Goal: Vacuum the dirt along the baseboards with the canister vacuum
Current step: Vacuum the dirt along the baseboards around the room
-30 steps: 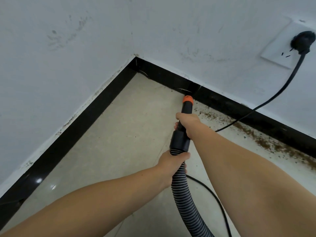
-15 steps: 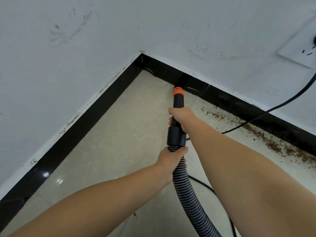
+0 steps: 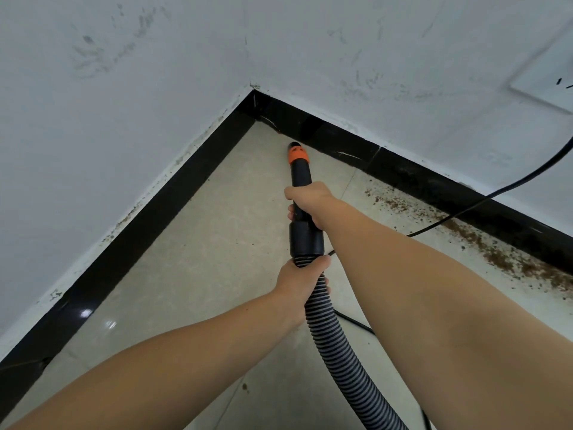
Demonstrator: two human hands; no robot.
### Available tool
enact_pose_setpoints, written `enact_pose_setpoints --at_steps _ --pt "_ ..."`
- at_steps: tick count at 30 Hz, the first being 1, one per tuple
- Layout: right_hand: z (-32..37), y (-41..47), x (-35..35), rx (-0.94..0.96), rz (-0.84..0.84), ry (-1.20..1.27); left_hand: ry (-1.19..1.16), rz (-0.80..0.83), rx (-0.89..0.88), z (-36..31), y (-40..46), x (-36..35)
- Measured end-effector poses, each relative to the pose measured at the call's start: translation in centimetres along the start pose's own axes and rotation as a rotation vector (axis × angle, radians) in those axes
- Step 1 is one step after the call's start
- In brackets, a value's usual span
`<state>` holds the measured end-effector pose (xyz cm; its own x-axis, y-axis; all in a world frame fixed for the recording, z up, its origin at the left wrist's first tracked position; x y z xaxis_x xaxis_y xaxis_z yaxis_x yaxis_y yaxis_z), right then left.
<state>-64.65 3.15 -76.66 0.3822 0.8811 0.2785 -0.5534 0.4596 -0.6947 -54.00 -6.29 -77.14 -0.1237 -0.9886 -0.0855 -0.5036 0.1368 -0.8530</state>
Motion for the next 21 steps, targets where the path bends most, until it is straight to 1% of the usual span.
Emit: enact_pose_setpoints --at_steps 3,5,10,15,18,21 --pt "-0.7 -1.0 -0.1 -0.004 0.026 -0.044 0.001 0.01 0.027 0.8 -1.0 0.3" --pt "-1.2 -1.5 0.0 -0.011 0.011 -0.045 0.006 0.025 0.043 1.2 -1.6 0.4" --pt "-2.5 -2.4 2.7 -0.074 -0.144 0.08 0.096 0.118 0.05 1.5 -2.6 0.5" --pt "-4.4 -3.6 6.0 -0.111 -0.21 0.121 0.184 0.186 0.066 2.7 -4.2 -1.0" --pt "-5.4 -4.7 7.3 -0.132 -0.215 0.146 0.211 0.197 0.055 3.6 -5.2 -1.4" --pt "-6.4 -6.4 7.7 -0.128 -0.175 0.119 0.223 0.162 0.038 5.3 -6.5 -1.4"
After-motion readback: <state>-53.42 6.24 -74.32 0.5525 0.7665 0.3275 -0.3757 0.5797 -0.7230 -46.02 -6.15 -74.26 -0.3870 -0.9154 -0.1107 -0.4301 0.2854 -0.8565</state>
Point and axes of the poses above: each hand's wrist, its own y-axis towards the middle knuckle, its own x-axis out of the back of the hand, z = x × y, the point moved 2 cm from there along y, towards the middle knuckle, and after that the axes turned 8 degrees about -z, right-handed, at the moved point
